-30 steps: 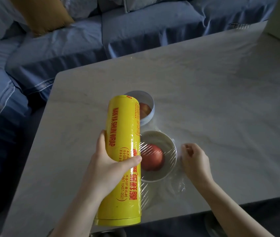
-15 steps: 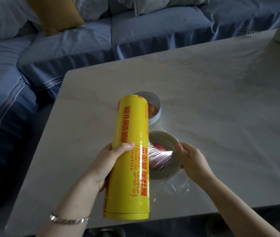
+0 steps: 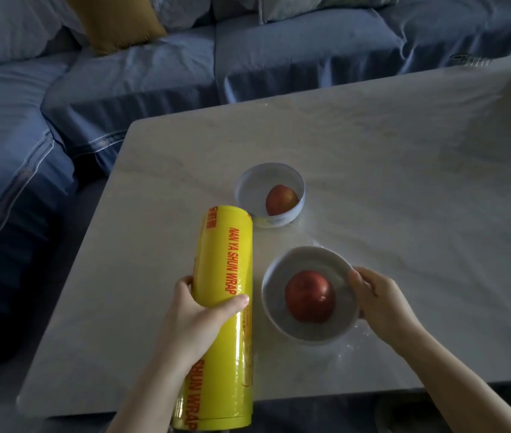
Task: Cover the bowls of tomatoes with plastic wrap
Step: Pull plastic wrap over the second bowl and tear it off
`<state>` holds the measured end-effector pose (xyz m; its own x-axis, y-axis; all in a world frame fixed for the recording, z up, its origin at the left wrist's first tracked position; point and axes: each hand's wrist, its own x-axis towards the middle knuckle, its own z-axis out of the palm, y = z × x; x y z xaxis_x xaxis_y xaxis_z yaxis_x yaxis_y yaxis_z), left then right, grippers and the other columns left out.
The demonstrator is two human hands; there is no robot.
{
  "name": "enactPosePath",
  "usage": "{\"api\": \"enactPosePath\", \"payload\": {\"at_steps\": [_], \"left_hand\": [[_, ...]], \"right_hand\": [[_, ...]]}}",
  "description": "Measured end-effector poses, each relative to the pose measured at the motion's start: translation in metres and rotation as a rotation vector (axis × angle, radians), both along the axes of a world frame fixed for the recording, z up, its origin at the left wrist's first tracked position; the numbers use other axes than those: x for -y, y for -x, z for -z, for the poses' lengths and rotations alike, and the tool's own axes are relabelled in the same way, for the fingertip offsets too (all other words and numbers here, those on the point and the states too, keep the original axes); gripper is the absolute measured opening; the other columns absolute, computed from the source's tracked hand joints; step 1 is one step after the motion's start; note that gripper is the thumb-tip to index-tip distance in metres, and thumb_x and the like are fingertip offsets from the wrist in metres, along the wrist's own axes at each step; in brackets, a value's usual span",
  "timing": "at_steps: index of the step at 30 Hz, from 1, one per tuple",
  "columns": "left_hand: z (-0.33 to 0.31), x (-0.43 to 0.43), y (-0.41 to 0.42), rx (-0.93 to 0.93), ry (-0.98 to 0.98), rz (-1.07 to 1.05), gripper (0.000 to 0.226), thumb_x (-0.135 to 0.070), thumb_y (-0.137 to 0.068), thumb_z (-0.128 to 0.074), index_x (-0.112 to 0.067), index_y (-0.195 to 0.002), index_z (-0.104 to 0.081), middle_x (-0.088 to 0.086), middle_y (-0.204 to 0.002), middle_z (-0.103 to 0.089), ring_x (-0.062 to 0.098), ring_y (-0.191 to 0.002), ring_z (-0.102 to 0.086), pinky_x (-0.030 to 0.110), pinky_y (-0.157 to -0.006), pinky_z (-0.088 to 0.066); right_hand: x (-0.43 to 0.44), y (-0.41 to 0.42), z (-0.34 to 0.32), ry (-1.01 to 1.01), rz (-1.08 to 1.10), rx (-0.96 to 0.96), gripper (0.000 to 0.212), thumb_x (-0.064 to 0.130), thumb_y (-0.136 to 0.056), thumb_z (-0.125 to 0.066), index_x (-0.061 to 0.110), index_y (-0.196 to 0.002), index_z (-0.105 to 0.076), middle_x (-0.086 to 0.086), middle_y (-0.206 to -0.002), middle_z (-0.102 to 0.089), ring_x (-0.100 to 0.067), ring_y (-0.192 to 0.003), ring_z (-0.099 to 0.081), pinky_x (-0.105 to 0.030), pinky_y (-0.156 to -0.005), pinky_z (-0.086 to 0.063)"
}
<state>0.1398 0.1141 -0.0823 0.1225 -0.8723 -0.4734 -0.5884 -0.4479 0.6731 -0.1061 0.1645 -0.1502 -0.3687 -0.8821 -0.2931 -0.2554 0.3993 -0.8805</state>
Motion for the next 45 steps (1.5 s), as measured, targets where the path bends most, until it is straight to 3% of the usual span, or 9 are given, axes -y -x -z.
{"api": "enactPosePath", "payload": {"at_steps": [7,11,17,28,31,33,36,40,45], "left_hand": [[0.008,0.001,0.007,0.331,0.027,0.107,0.107,-0.062,-0.067,-0.069,-0.031,-0.146,-0.004,0.013,-0.133,-0.038,0.034,-0.116,-0.048,0.045,-0.089,-0.045],[0.011,-0.002,0.015,0.429,0.044,0.158,0.105,-0.069,-0.07,-0.06,-0.03,-0.147,0.001,0.013,-0.136,-0.03,0.033,-0.12,-0.044,0.042,-0.088,-0.046],[0.008,0.014,0.004,0.036,-0.108,0.104,0.1,-0.071,-0.05,-0.066,-0.028,-0.134,-0.031,0.001,-0.114,-0.059,0.024,-0.095,-0.064,0.047,-0.085,-0.054],[0.015,-0.001,0.001,0.085,0.018,0.077,0.095,-0.057,-0.076,-0.064,-0.034,-0.146,-0.005,-0.001,-0.123,-0.051,0.028,-0.106,-0.057,0.044,-0.088,-0.048],[0.019,-0.002,0.001,0.066,0.0,0.088,0.094,-0.058,-0.076,-0.062,-0.033,-0.146,-0.004,0.0,-0.127,-0.051,0.026,-0.103,-0.057,0.044,-0.088,-0.048],[0.019,-0.001,0.002,0.04,-0.002,0.089,0.094,-0.057,-0.076,-0.064,-0.033,-0.146,-0.006,0.0,-0.128,-0.051,0.026,-0.104,-0.057,0.044,-0.088,-0.048],[0.018,-0.001,0.003,0.007,0.011,0.097,0.097,-0.06,-0.072,-0.066,-0.034,-0.145,-0.007,0.001,-0.129,-0.052,0.03,-0.107,-0.058,0.05,-0.091,-0.049],[0.019,-0.002,0.001,-0.044,0.037,0.108,0.099,-0.067,-0.064,-0.067,-0.037,-0.141,-0.012,-0.003,-0.118,-0.057,0.023,-0.097,-0.062,0.049,-0.084,-0.054],[0.023,-0.002,-0.001,-0.218,-0.028,0.017,0.08,-0.042,-0.076,-0.07,-0.028,-0.138,-0.021,0.0,-0.115,-0.055,0.02,-0.096,-0.061,0.034,-0.076,-0.055]], "right_hand": [[-0.003,0.005,-0.008,0.003,0.008,-0.029,0.031,0.024,-0.096,-0.043,0.036,-0.076,-0.063,-0.011,-0.075,-0.069,-0.037,-0.072,-0.066,-0.05,-0.072,-0.056],[-0.005,0.016,-0.007,-0.016,0.0,-0.078,0.025,0.025,-0.096,-0.043,0.015,-0.085,-0.064,-0.021,-0.073,-0.064,-0.028,-0.062,-0.059,-0.051,-0.072,-0.055],[-0.007,0.025,-0.015,-0.011,-0.022,-0.102,0.028,0.023,-0.096,-0.042,0.033,-0.079,-0.062,-0.009,-0.071,-0.065,-0.031,-0.064,-0.062,-0.043,-0.069,-0.054],[-0.009,0.038,-0.02,-0.107,-0.12,-0.277,0.033,0.03,-0.096,-0.039,0.01,-0.082,-0.061,-0.012,-0.073,-0.065,-0.036,-0.074,-0.061,-0.043,-0.073,-0.052],[-0.006,0.041,-0.025,-0.19,-0.167,-0.297,0.026,0.031,-0.095,-0.041,0.019,-0.086,-0.062,-0.013,-0.086,-0.068,-0.035,-0.085,-0.063,-0.046,-0.082,-0.051],[0.002,0.034,-0.035,-0.183,-0.131,-0.46,0.024,0.022,-0.093,-0.046,0.023,-0.112,-0.06,-0.014,-0.114,-0.063,-0.034,-0.107,-0.055,-0.039,-0.092,-0.043],[0.03,0.005,-0.056,0.113,-0.082,-0.596,0.038,0.011,-0.089,-0.052,0.012,-0.126,-0.053,-0.013,-0.131,-0.051,-0.031,-0.125,-0.039,-0.028,-0.102,-0.027],[0.079,-0.043,-0.057,0.197,-0.453,-0.609,0.044,0.026,-0.089,-0.054,0.012,-0.13,-0.048,-0.008,-0.137,-0.047,-0.025,-0.129,-0.037,-0.026,-0.104,-0.024],[0.113,-0.07,-0.038,0.016,-0.665,-0.532,0.056,0.046,-0.09,-0.046,0.02,-0.139,-0.034,-0.007,-0.137,-0.047,-0.025,-0.126,-0.042,-0.037,-0.103,-0.033]]}}
